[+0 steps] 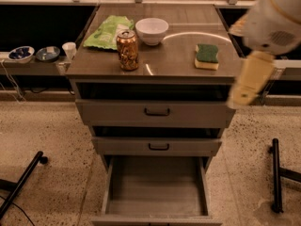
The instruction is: Place orange can into bottom drawer
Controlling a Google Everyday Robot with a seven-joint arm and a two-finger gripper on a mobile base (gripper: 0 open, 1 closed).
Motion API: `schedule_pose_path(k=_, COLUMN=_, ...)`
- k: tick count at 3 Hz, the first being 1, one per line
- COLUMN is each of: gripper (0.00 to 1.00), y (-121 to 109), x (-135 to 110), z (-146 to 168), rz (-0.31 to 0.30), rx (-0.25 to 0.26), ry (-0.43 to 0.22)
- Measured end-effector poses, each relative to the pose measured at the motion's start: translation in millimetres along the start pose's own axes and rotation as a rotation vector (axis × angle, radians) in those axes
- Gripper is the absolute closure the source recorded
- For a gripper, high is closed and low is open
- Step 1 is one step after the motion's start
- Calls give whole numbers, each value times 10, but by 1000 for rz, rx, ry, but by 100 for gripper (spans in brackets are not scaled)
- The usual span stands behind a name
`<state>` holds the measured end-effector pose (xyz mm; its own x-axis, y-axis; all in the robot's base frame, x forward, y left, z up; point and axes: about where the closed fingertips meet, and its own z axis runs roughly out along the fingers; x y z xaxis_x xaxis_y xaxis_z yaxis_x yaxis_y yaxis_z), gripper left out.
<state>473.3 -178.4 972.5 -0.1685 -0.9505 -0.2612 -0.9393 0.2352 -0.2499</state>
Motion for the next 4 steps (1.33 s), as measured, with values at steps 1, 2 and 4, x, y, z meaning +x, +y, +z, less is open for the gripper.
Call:
schedule_pose_path(k=1, gripper=0, y=-283, x=-776, z=436, rz=-68, rx=-29, ry=-119)
schedule_pose_path(k=2, gripper=0, y=-343, x=-1437, z=742, rz=-184, rx=-85, ry=-222)
schedule_pose_path(k=4, gripper=0, y=-430, x=-1651, z=917, rz=-199, rx=-125, ry=-296)
